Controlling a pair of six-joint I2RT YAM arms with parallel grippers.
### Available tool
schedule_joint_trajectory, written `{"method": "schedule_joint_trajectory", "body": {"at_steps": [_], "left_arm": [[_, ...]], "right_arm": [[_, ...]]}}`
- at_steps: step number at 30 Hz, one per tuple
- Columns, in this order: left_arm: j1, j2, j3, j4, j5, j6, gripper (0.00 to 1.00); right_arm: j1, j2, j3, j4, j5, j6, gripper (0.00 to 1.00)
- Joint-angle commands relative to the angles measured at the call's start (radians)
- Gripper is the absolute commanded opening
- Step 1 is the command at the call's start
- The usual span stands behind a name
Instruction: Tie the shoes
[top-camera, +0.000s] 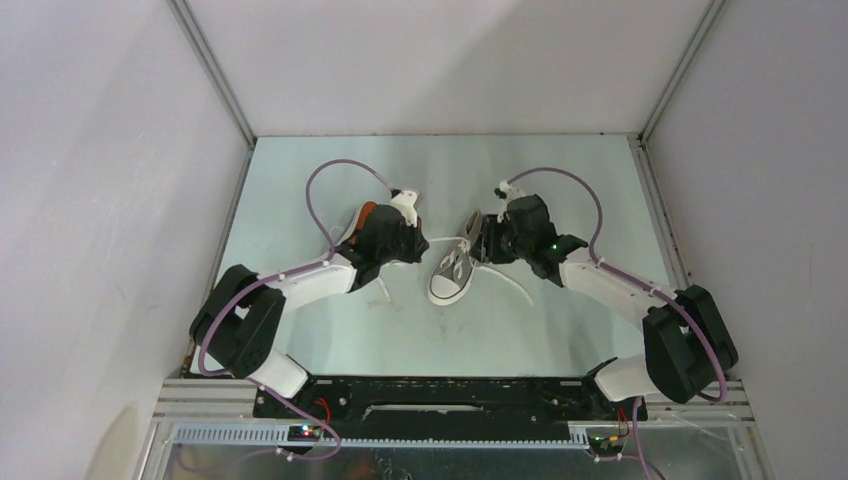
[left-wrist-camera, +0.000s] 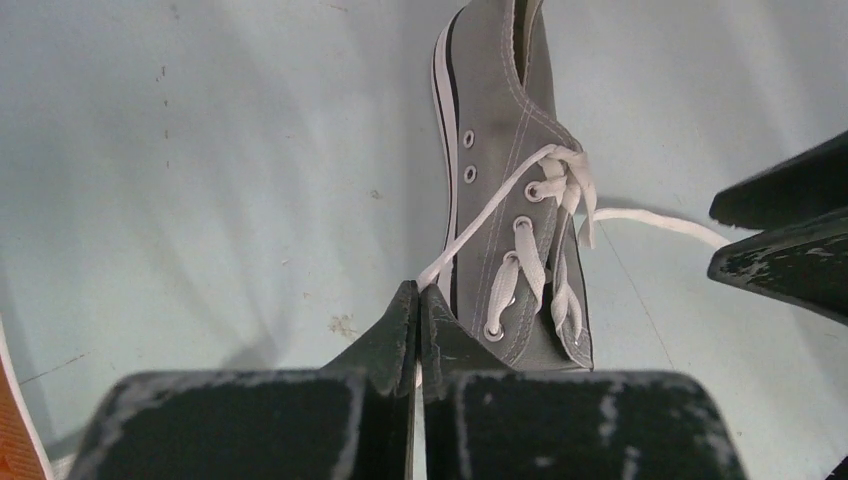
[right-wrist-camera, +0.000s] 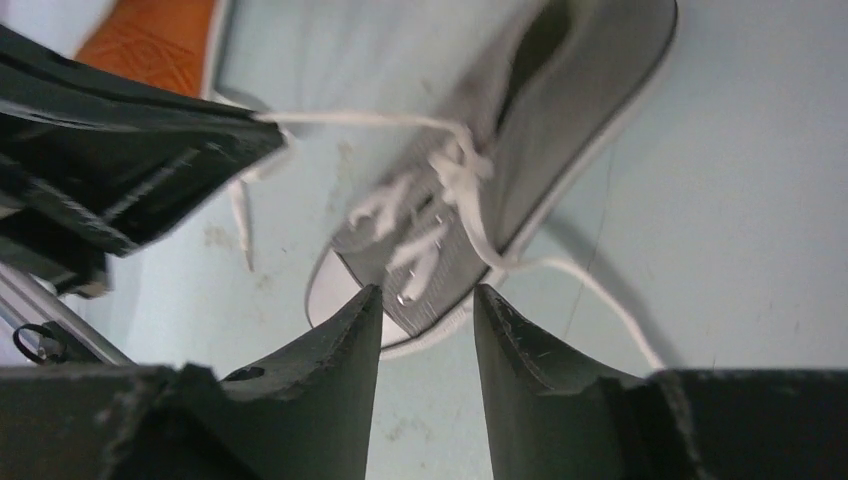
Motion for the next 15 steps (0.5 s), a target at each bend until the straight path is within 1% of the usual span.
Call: {"method": "schedule_joint_trajectory", "body": {"at_steps": [1,3,4,5,6,7,8,10,12,15], "left_arm": [[0.008,-0.023,0.045,0.071,0.003,0.007,0.00],[0.012,-0.023,0.050,0.086,0.005,0.006,0.00],[0.012,-0.018,0.054,0.092,0.005,0.006,0.00],[0.014,-0.015,0.057,0.103,0.006,0.005,0.00],[0.015,-0.004,0.062,0.110,0.011,0.003,0.00],[0.016,0.002,0.072,0.121,0.015,0.002,0.00],[0.016,0.011,0.075,0.127,0.019,0.001,0.00],[0.020,0.029,0.088,0.143,0.024,-0.005,0.00],[0.025,0.047,0.101,0.163,0.037,-0.009,0.00],[0.033,0.065,0.109,0.203,0.078,-0.018,0.00]], "right_arm": [[0.019,-0.008,0.089,0.108,-0.033,-0.189,0.46],[0.019,0.021,0.144,0.075,-0.029,-0.249,0.48],[0.011,0.034,0.168,0.059,-0.047,-0.272,0.54],[-0.006,0.062,0.203,0.054,-0.105,-0.283,0.72],[-0.016,0.073,0.212,0.060,-0.140,-0.304,0.70],[-0.032,0.090,0.222,0.091,-0.193,-0.311,0.66],[-0.039,0.104,0.226,0.105,-0.207,-0.326,0.55],[-0.051,0.122,0.232,0.155,-0.244,-0.365,0.48],[-0.054,0.142,0.235,0.167,-0.264,-0.420,0.47],[-0.052,0.172,0.244,0.185,-0.289,-0.483,0.51]]}}
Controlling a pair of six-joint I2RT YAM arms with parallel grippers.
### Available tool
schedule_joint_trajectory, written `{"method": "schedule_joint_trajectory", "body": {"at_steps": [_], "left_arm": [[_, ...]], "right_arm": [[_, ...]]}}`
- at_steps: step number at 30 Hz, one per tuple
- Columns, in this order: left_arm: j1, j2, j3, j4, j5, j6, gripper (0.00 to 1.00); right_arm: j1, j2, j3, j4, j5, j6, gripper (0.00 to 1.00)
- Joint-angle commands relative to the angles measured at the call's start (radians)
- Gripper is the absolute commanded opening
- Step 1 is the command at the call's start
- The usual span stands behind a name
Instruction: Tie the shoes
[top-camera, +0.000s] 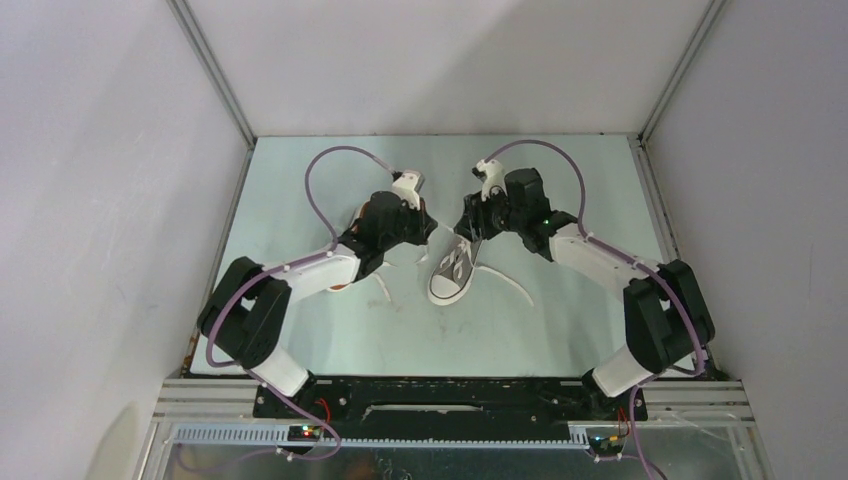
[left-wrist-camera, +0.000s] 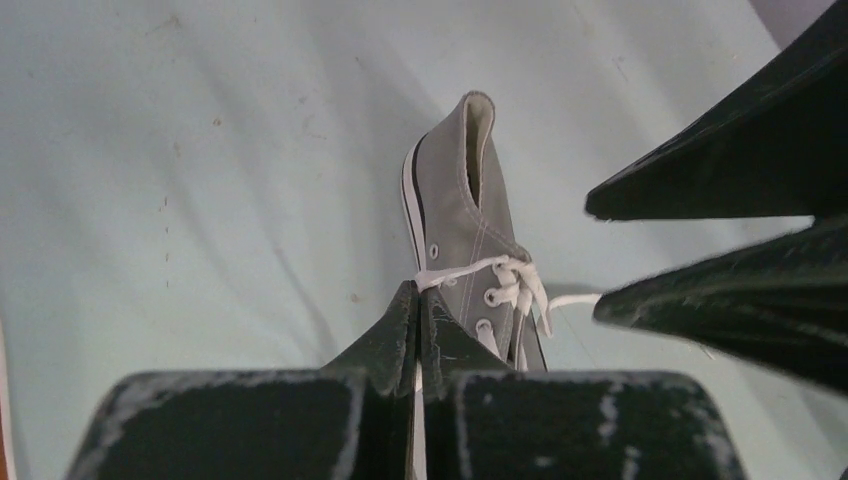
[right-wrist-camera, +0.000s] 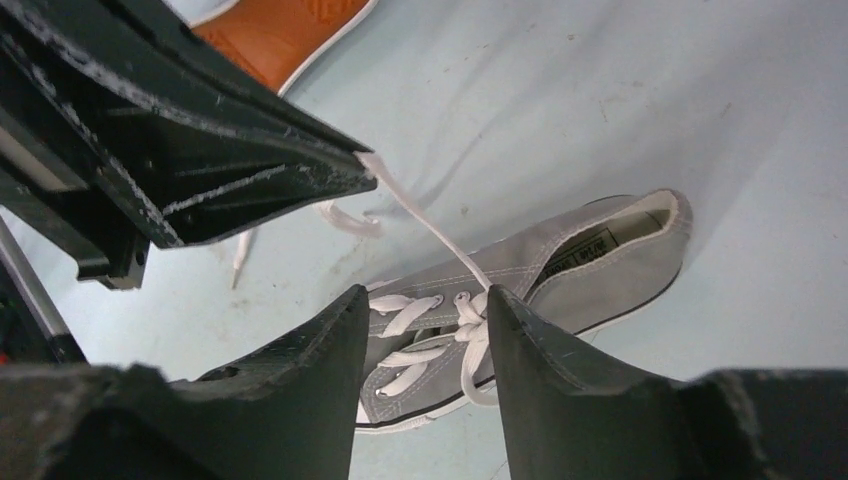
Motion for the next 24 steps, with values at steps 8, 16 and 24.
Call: {"method": "schedule_joint_trajectory", "body": {"at_steps": [8,16,24], "left_arm": [[0.021,0.077,0.069,0.121,0.079,-0.014,0.00],[0.028,0.083,0.070,0.118,0.061,-0.019,0.00],[0.032,0.098,0.088,0.099,0.072,-0.017,0.00]], "right_arm": [[0.006,0.158,0.130,0.081,-0.094,-0.166,0.54],[-0.003,0.215,0.140,0.135,-0.062,-0.152,0.49],[-0.002,0.239,0.166,0.140,-0.092,-0.144,0.24]]}}
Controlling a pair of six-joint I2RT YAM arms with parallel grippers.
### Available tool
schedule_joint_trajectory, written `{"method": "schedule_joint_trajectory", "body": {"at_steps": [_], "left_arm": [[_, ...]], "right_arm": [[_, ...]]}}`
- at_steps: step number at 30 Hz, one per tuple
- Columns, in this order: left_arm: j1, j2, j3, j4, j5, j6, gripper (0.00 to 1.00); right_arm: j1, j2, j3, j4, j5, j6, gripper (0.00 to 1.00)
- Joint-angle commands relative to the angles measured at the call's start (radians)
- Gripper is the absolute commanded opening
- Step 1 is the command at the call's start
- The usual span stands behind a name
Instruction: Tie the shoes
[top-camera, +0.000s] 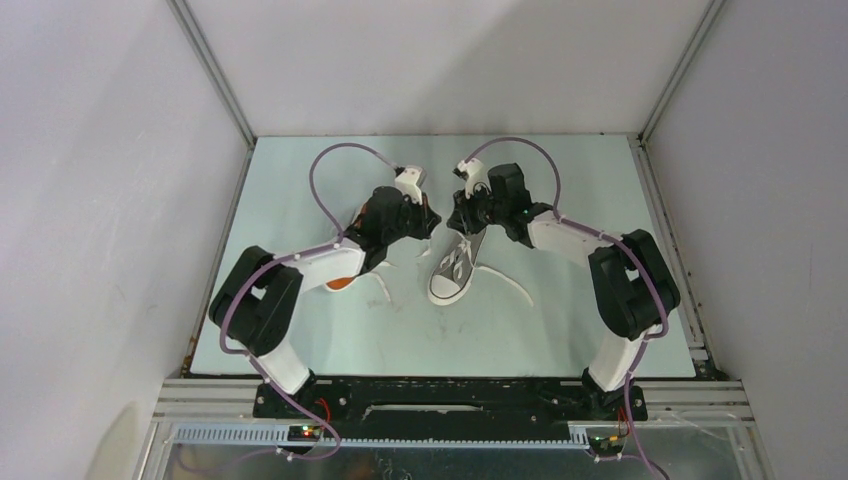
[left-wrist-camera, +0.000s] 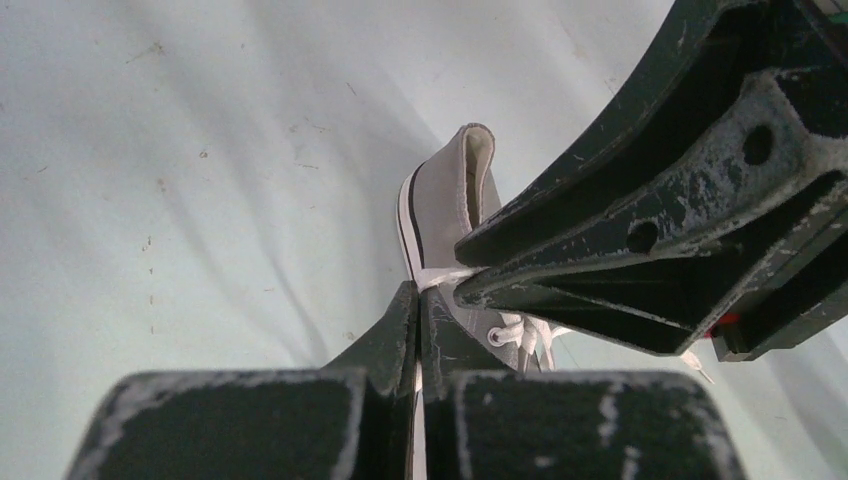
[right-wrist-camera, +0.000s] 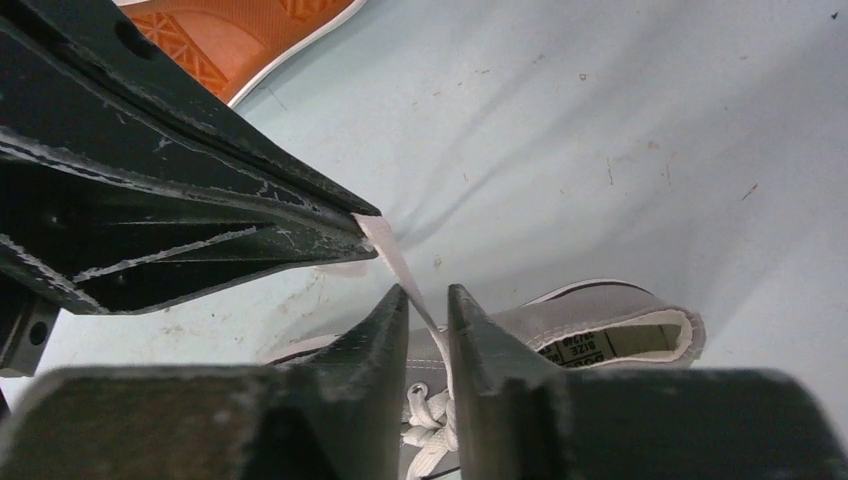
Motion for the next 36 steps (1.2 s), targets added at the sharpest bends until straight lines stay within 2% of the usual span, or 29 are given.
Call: {"method": "schedule_joint_trajectory", "body": {"at_steps": [1,2,5,6,17,20,24,25,28,29,31,36], "left_arm": [[0.006,0.011,0.050,0.014,0.013,-0.008,0.00],[0.006,0.014,0.052,0.003,0.010,-0.007,0.00],[0.006,0.027,0.060,-0.016,0.013,-0.007,0.00],[0.005,0.030,0.066,-0.021,0.015,-0.007,0.00],[-0.049,0.081,0.102,-0.088,-0.038,-0.014,0.01],[-0.059,0.085,0.103,-0.089,-0.055,-0.025,0.04],[-0.072,0.046,0.049,-0.045,-0.112,-0.038,0.28],[-0.073,0.029,0.027,-0.038,-0.121,-0.041,0.38],[-0.076,0.004,0.000,-0.021,-0.157,-0.037,0.53],[-0.080,-0.006,-0.009,-0.020,-0.169,-0.030,0.63],[-0.093,-0.019,-0.023,-0.006,-0.194,-0.013,0.73],[-0.126,-0.024,-0.025,0.033,-0.215,0.026,0.83]], "right_arm": [[-0.002,-0.005,0.054,0.052,-0.018,-0.003,0.21],[-0.003,-0.008,0.053,0.049,-0.017,0.000,0.19],[-0.004,-0.020,0.050,0.045,-0.018,0.003,0.03],[-0.004,-0.023,0.048,0.045,-0.015,0.008,0.00],[-0.046,-0.118,-0.058,0.107,0.007,0.112,0.00],[-0.049,-0.121,-0.060,0.100,0.012,0.123,0.00],[-0.053,-0.120,-0.060,0.101,0.006,0.132,0.00],[-0.054,-0.117,-0.060,0.102,0.003,0.135,0.00],[-0.057,-0.115,-0.060,0.105,-0.008,0.140,0.00],[-0.057,-0.113,-0.060,0.107,-0.011,0.141,0.00],[-0.056,-0.112,-0.060,0.111,-0.018,0.143,0.00],[-0.060,-0.109,-0.061,0.117,-0.032,0.151,0.01]]}}
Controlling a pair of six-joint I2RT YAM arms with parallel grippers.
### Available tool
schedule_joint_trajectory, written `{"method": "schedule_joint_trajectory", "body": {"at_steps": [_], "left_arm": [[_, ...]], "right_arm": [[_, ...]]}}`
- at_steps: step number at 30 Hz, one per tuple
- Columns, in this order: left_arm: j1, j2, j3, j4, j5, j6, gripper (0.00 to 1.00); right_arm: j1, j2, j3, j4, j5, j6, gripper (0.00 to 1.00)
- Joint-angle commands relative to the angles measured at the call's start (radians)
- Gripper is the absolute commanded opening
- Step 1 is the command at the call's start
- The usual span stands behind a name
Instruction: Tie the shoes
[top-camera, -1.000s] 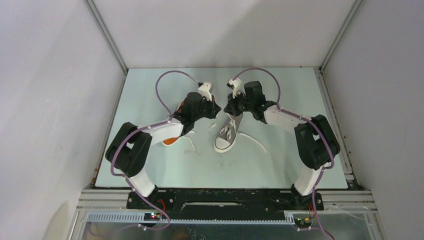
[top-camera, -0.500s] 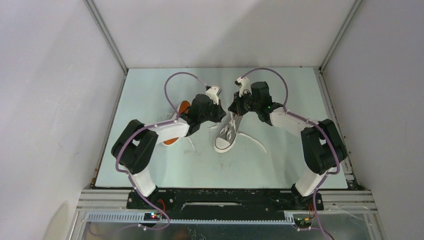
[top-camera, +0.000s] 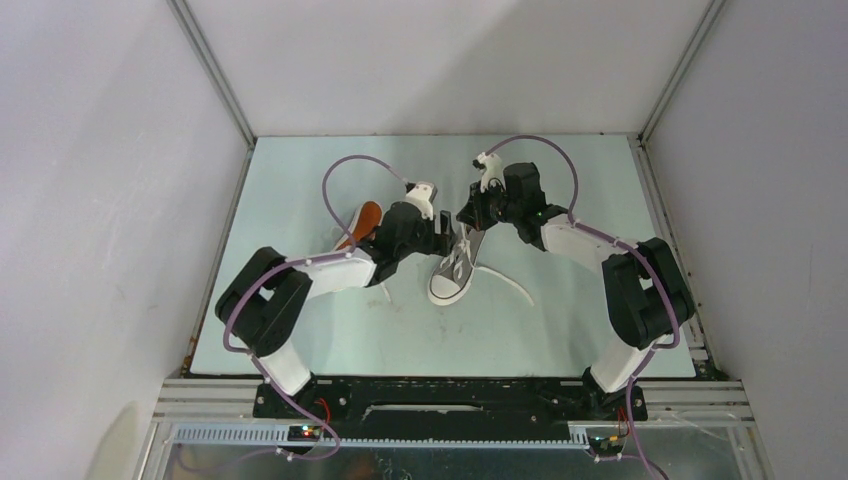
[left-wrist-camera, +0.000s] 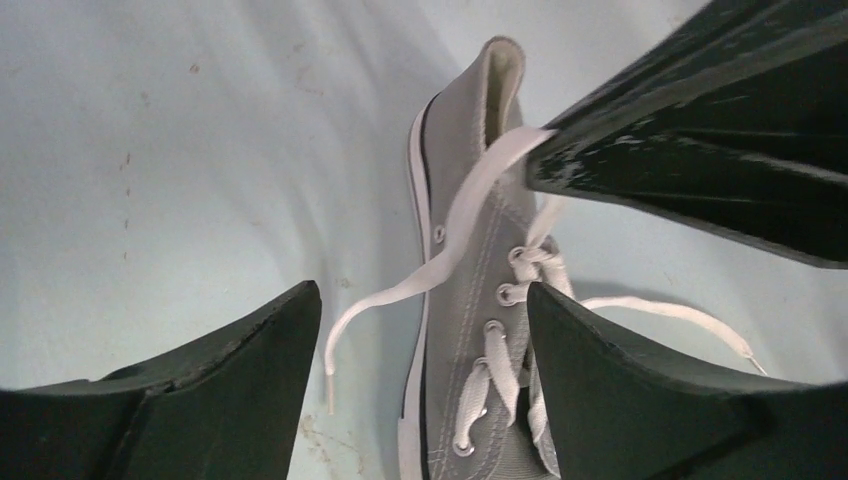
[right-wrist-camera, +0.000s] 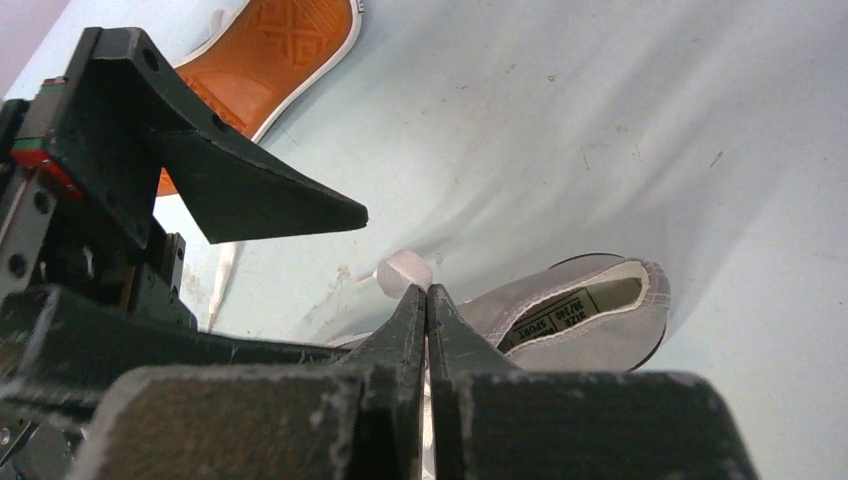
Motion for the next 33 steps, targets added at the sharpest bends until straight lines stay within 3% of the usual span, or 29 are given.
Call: {"method": "schedule_joint_trajectory", "body": {"at_steps": [1,4,7,15,17,24,25,27,33], "left_arm": [[-0.035,-0.049,0.011,0.090,-0.043,0.052,0.86],[-0.044,-0.037,0.032,0.097,-0.032,0.073,0.99],[-0.047,-0.016,0.066,0.077,-0.015,0.085,0.99],[-0.052,0.064,0.162,0.010,-0.033,0.090,0.84],[-0.054,0.086,0.177,0.007,-0.033,0.093,0.78],[-0.063,0.113,0.197,0.015,-0.043,0.097,0.35],[-0.064,0.114,0.196,0.017,-0.044,0.102,0.21],[-0.065,0.112,0.189,0.016,-0.051,0.105,0.04],[-0.065,0.100,0.167,0.021,-0.057,0.111,0.00]], "right_arm": [[-0.007,-0.033,0.004,0.063,-0.026,0.014,0.01],[-0.011,-0.030,0.004,0.064,-0.034,0.019,0.01],[-0.011,-0.030,0.004,0.066,-0.039,0.022,0.02],[-0.012,-0.028,0.004,0.071,-0.046,0.026,0.02],[-0.014,-0.025,0.004,0.074,-0.050,0.030,0.02],[-0.015,-0.023,0.004,0.079,-0.059,0.038,0.02],[-0.016,-0.023,0.004,0.079,-0.058,0.039,0.02],[-0.016,-0.023,0.004,0.078,-0.056,0.041,0.02],[-0.026,-0.023,0.004,0.074,-0.037,0.063,0.07]]}}
